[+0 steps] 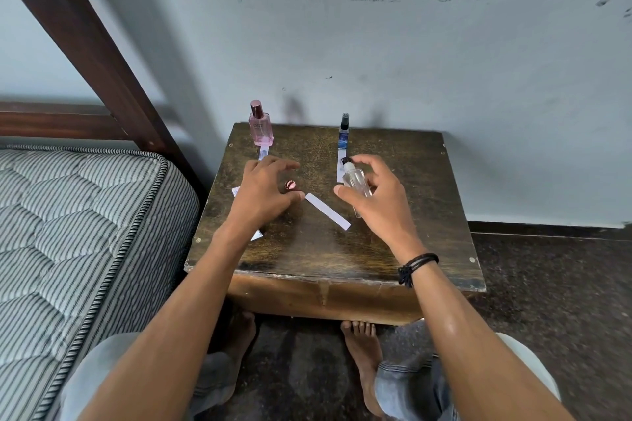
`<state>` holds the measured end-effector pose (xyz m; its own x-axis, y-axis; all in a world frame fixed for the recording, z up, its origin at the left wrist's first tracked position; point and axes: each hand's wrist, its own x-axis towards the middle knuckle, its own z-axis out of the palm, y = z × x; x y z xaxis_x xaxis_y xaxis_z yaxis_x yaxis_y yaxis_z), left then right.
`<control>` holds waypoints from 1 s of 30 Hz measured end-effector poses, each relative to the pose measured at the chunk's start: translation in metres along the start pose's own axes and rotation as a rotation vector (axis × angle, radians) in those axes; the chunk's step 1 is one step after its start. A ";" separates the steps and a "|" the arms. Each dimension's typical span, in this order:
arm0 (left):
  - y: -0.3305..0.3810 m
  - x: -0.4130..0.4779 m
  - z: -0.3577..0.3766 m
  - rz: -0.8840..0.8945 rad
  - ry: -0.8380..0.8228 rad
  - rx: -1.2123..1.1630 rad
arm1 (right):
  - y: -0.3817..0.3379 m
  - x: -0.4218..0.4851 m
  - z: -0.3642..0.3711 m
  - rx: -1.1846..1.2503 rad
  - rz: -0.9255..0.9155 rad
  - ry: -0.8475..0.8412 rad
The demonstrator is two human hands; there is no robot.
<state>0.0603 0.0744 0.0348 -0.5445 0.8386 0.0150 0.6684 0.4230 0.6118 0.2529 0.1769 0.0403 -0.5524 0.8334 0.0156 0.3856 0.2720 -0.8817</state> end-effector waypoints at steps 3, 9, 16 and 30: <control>0.003 -0.002 0.009 0.127 0.051 0.073 | -0.002 0.000 -0.001 0.015 -0.006 0.006; 0.003 -0.008 0.022 0.172 -0.016 0.317 | -0.001 0.000 0.000 0.002 -0.016 -0.033; 0.006 -0.005 0.025 0.138 -0.034 0.304 | -0.003 -0.002 -0.006 0.027 -0.031 -0.117; 0.010 -0.004 0.030 0.073 0.025 0.223 | 0.011 0.007 -0.019 -0.169 0.020 -0.187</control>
<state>0.0847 0.0857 0.0173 -0.5008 0.8624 0.0740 0.8004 0.4289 0.4188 0.2678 0.1949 0.0398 -0.6648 0.7400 -0.1026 0.5071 0.3461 -0.7894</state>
